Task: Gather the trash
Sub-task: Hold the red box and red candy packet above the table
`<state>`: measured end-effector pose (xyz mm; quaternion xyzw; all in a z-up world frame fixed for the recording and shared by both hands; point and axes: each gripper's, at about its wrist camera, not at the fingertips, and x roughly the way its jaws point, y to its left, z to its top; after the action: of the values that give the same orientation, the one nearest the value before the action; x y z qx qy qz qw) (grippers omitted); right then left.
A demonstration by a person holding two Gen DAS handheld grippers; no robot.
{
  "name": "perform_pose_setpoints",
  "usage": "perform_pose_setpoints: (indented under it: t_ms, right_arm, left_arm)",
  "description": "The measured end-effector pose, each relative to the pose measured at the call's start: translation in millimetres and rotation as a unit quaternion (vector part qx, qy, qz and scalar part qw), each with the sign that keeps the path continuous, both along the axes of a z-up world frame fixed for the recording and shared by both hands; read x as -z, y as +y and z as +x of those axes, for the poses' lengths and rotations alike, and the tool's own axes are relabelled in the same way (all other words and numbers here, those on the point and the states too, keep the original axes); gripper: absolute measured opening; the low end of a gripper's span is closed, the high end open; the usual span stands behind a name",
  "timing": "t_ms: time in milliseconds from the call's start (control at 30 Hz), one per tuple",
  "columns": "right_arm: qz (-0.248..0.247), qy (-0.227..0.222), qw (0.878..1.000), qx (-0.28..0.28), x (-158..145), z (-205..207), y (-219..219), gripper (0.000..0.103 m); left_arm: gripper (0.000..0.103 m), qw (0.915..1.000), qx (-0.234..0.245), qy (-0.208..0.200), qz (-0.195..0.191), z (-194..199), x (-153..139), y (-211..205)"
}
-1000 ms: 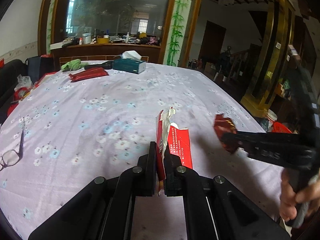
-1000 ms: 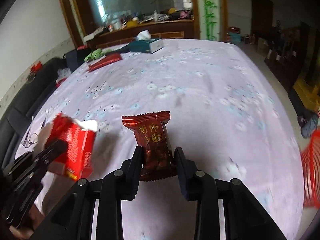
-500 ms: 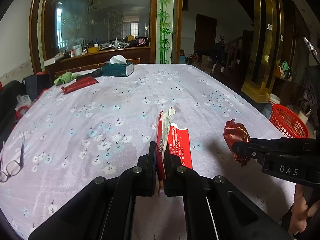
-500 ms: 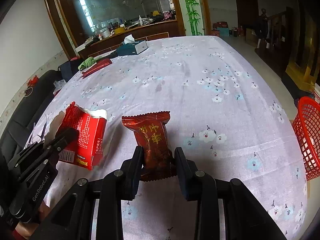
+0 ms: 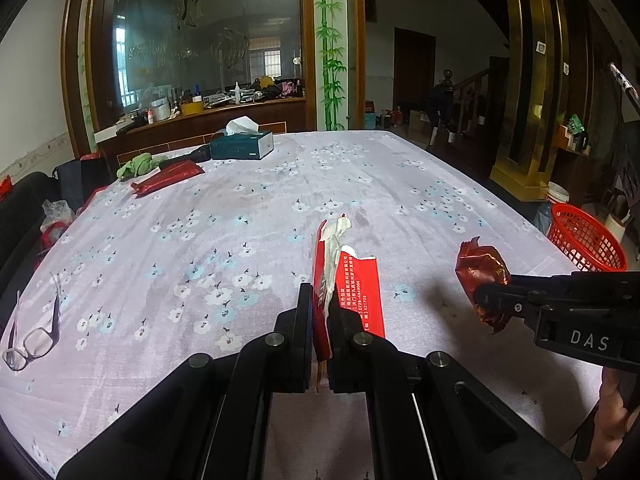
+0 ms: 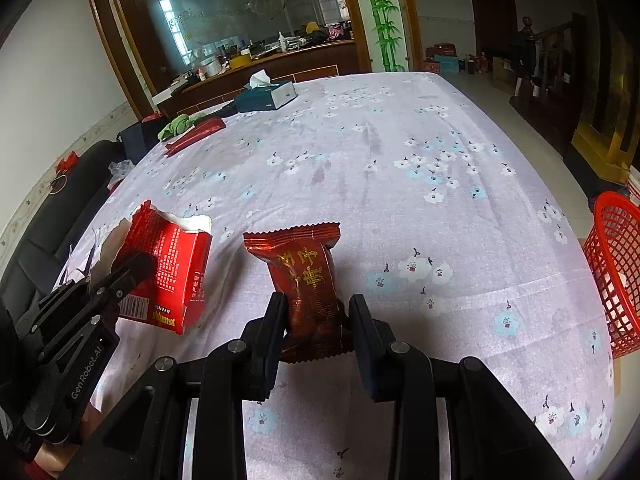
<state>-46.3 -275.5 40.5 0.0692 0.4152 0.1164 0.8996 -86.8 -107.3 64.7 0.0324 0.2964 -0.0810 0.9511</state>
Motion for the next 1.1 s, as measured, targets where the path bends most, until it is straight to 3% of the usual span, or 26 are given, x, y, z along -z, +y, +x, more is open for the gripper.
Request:
perform_pose_setpoints:
  t_ms: [1100]
  right_arm:
    - [0.014, -0.005, 1.0, 0.012, -7, -12, -14, 0.035]
  left_arm:
    - [0.004, 0.9998, 0.011, -0.009, 0.011, -6, -12, -15]
